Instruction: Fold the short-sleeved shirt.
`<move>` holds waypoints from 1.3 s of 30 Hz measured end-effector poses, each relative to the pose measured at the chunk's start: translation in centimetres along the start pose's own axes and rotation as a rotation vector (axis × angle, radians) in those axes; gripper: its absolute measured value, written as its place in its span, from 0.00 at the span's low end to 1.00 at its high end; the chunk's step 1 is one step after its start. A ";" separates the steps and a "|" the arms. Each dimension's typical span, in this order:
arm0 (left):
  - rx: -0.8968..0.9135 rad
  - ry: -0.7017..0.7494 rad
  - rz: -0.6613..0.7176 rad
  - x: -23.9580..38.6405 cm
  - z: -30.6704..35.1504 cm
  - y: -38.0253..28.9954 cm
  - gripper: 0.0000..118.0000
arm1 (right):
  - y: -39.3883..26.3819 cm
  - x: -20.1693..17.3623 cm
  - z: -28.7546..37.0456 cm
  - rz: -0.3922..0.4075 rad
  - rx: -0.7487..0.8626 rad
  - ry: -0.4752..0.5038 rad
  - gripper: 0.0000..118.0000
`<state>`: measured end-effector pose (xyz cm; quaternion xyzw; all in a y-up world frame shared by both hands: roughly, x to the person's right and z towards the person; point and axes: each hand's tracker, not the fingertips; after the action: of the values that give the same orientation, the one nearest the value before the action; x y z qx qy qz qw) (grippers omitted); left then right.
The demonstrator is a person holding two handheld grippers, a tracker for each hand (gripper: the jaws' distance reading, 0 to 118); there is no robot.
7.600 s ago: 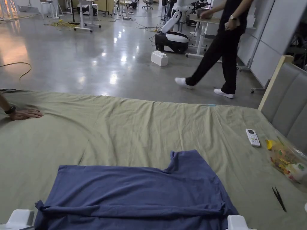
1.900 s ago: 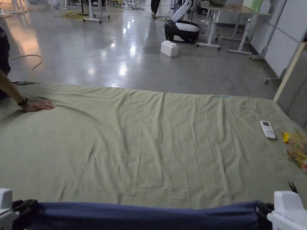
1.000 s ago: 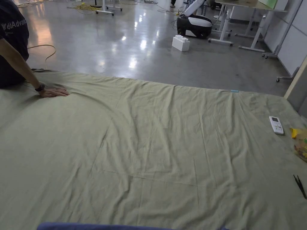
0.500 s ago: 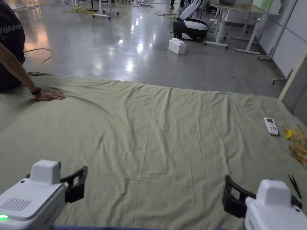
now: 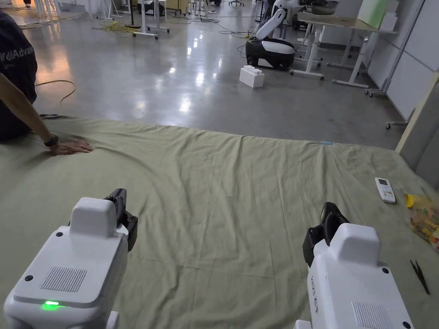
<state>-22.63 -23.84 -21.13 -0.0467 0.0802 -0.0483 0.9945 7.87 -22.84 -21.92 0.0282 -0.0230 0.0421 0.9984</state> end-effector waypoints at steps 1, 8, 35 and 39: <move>-0.005 -0.010 0.010 -0.5 0.0 0.1 0.00 | 0.0 0.1 0.0 -0.001 -0.002 -0.002 0.00; -0.086 -0.042 0.068 -5.5 1.0 -1.1 0.00 | 0.1 0.2 0.0 0.018 -0.017 0.000 0.00; -0.922 -0.442 0.801 -24.6 -2.3 -24.8 0.75 | -2.4 -1.9 0.1 0.098 -0.125 0.050 0.00; -0.890 -0.568 0.961 -25.5 -2.5 -26.1 0.75 | -2.5 -1.5 0.3 0.105 -0.127 0.043 0.00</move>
<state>-50.40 -47.23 -17.00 -0.4183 -0.1582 0.4467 0.7749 6.55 -25.47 -21.83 -0.0373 -0.0058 0.0934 0.9949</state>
